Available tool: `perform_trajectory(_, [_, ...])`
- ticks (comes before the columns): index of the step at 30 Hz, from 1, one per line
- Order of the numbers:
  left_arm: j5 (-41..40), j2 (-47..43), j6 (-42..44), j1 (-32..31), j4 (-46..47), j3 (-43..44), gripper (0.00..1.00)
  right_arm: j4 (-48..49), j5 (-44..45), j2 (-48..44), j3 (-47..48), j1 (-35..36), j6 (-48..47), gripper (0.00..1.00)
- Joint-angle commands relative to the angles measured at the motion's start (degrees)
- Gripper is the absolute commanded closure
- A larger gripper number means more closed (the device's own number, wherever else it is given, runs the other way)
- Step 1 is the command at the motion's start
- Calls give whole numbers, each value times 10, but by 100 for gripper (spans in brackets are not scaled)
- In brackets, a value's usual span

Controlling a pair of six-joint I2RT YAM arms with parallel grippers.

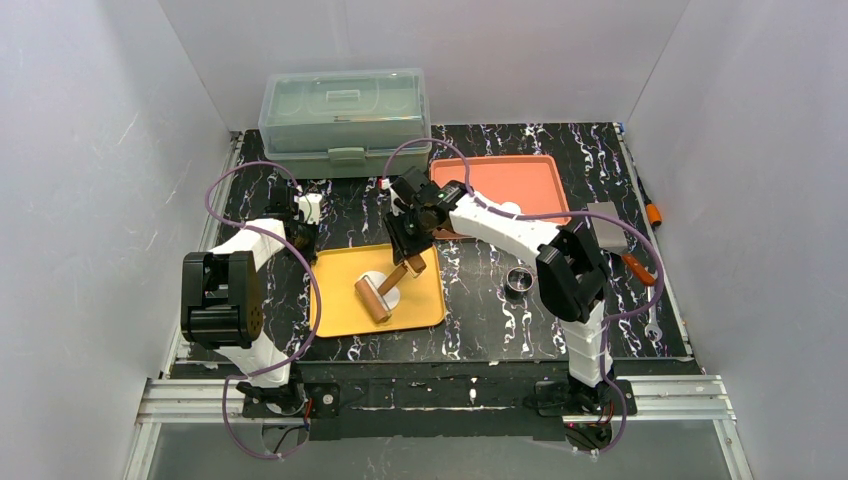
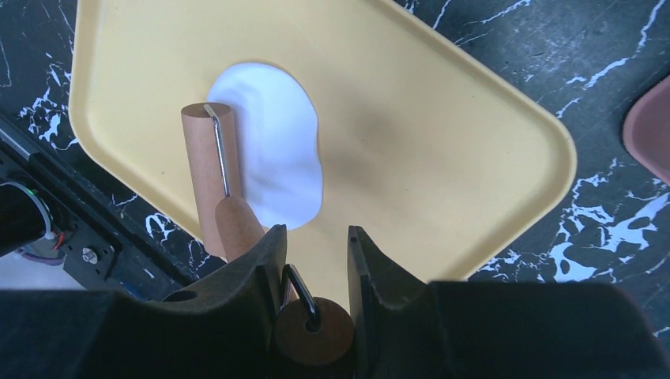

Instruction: Roll out the dumpling wrappers from the dough

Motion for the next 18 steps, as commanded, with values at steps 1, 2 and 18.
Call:
perform_trajectory(1, [22, 8, 7, -4, -31, -18, 100, -62, 86, -13, 28, -10, -45, 99])
perform_trajectory(2, [22, 7, 6, -4, -31, -19, 100, -64, 90, -13, 25, -9, -46, 99])
perform_trajectory(18, [22, 8, 6, -4, -29, -20, 100, -1, 60, 18, 1, 29, -13, 99])
